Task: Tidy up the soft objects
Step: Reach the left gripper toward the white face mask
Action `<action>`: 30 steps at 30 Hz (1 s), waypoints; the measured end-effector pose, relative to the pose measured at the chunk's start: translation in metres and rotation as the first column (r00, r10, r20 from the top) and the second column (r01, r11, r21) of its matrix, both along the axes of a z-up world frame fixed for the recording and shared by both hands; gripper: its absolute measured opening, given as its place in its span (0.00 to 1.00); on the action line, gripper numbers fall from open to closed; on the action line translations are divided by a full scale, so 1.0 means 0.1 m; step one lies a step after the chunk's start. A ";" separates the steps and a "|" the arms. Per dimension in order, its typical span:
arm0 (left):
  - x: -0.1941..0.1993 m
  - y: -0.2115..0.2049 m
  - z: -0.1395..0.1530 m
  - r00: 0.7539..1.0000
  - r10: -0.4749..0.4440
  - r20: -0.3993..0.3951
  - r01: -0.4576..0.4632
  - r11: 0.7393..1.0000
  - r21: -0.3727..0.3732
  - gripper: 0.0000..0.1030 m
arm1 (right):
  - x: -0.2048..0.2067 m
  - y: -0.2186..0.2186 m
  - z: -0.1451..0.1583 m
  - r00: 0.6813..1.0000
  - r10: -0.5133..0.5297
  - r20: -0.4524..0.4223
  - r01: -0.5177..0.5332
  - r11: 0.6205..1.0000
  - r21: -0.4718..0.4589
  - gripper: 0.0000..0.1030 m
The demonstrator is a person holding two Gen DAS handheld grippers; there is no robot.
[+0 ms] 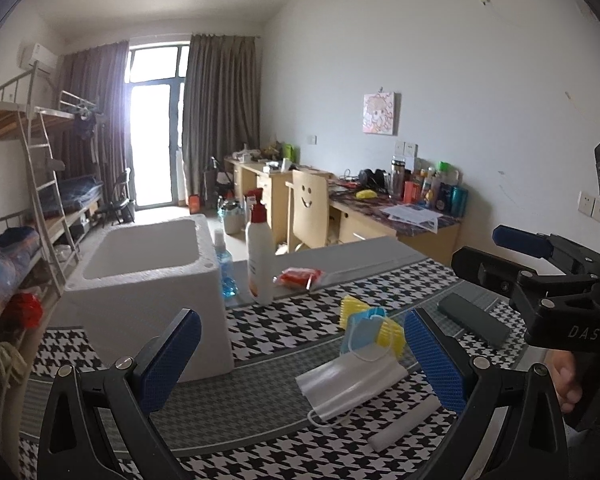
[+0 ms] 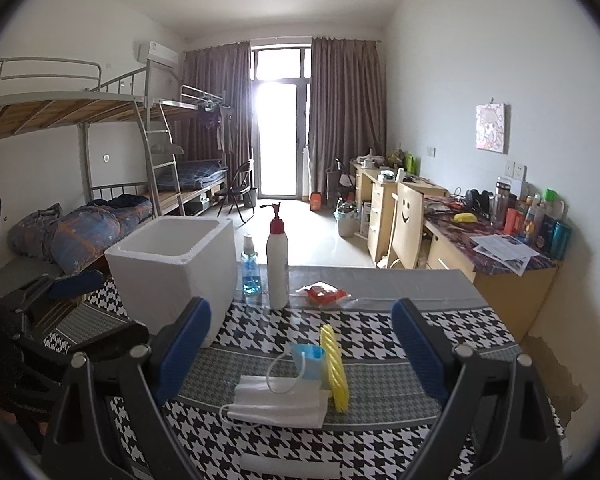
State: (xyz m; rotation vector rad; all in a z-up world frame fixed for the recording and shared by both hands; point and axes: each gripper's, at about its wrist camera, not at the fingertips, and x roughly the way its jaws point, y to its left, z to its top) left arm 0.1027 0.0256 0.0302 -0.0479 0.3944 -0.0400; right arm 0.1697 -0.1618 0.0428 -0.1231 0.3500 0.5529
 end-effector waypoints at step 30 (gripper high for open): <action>0.33 -0.22 -0.52 0.988 -0.065 -0.137 0.068 0.998 0.015 0.99 | 0.17 -0.23 -0.36 0.994 -0.055 -0.090 0.056 0.998 0.007 0.91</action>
